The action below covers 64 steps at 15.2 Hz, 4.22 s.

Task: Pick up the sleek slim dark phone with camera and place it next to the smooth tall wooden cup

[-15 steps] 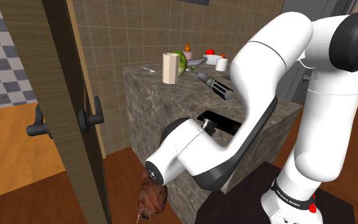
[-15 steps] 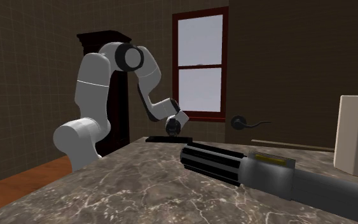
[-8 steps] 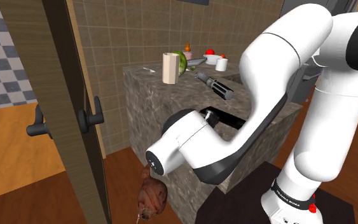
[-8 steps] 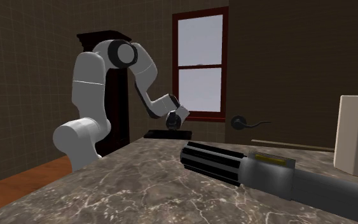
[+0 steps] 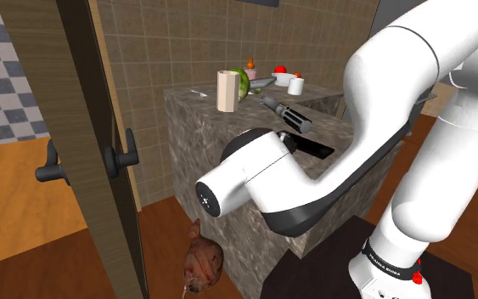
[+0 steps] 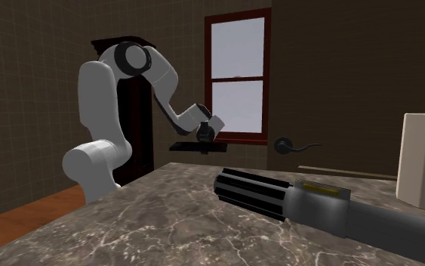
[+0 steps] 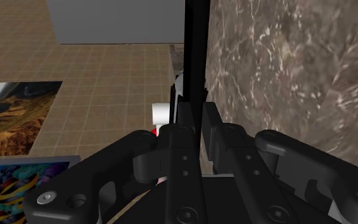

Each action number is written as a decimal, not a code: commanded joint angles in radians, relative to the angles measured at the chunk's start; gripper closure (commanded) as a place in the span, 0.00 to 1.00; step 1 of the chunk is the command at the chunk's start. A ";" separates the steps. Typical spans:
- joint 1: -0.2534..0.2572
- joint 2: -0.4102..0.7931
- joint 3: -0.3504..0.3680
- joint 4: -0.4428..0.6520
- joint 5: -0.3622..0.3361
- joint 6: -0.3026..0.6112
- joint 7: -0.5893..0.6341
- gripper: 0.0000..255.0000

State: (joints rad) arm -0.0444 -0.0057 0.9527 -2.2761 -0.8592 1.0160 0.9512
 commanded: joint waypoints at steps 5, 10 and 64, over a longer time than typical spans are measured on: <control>-0.002 -0.083 -0.009 0.018 -0.008 -0.004 -0.100 1.00; 0.001 -0.142 -0.023 0.038 -0.019 -0.010 -0.178 1.00; -0.189 0.394 -0.359 0.818 -0.776 0.250 -0.702 1.00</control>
State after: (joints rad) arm -0.2396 0.3567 0.5995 -1.4982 -1.6135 1.2643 0.2629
